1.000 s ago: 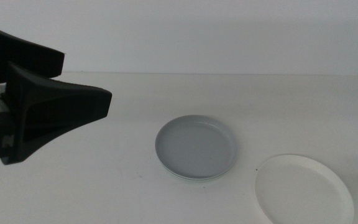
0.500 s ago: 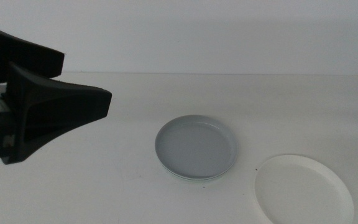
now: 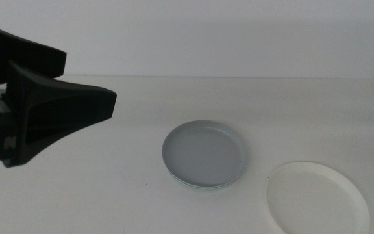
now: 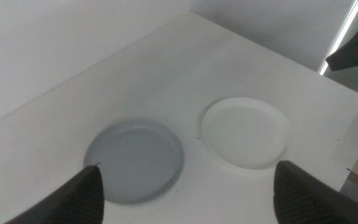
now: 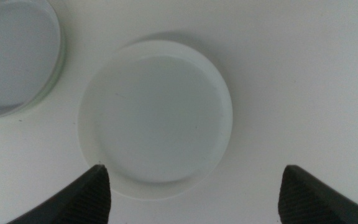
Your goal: Stack the three bowls on top of each other.
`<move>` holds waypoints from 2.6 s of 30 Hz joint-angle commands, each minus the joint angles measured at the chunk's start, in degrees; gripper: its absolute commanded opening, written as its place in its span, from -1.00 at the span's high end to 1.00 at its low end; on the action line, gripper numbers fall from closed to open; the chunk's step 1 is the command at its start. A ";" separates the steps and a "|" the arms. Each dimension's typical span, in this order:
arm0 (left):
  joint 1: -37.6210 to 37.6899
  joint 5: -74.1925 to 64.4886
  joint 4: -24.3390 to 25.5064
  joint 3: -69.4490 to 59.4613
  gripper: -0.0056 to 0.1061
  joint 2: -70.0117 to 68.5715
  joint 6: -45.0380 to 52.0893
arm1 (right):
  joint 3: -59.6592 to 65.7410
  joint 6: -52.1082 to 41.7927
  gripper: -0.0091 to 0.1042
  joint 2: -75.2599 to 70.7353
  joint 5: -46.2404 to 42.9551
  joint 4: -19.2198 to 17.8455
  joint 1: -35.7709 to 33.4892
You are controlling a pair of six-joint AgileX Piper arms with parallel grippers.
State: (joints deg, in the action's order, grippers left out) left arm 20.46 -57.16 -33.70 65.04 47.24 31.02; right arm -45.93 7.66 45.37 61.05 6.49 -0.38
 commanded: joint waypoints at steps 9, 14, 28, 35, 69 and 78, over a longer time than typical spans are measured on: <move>-0.01 1.10 -0.30 0.24 -0.78 -0.24 -0.46 | -7.78 -1.67 -0.78 11.25 8.91 0.27 0.38; -0.01 1.10 -0.20 0.24 -0.78 -0.24 -0.46 | -7.78 -2.31 -0.77 19.80 6.32 -1.06 0.38; -0.01 1.10 -0.20 0.24 -0.78 -0.24 -0.46 | -7.78 -3.51 -0.77 42.24 -1.15 -0.23 0.40; -0.01 1.10 -0.20 0.24 -0.78 -0.24 -0.46 | -7.78 -3.13 -0.59 50.20 -5.63 -0.25 0.40; -0.01 1.10 -0.20 0.24 -0.78 -0.24 -0.46 | -18.40 -5.46 0.88 46.48 5.60 6.96 3.06; -0.01 1.10 -0.20 0.24 -0.78 -0.24 -0.46 | -32.98 -2.24 0.88 51.39 5.74 8.49 -8.06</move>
State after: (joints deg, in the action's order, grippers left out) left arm 20.46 -56.57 -33.60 65.04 47.24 31.02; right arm -76.60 4.74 95.06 66.39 14.42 -6.77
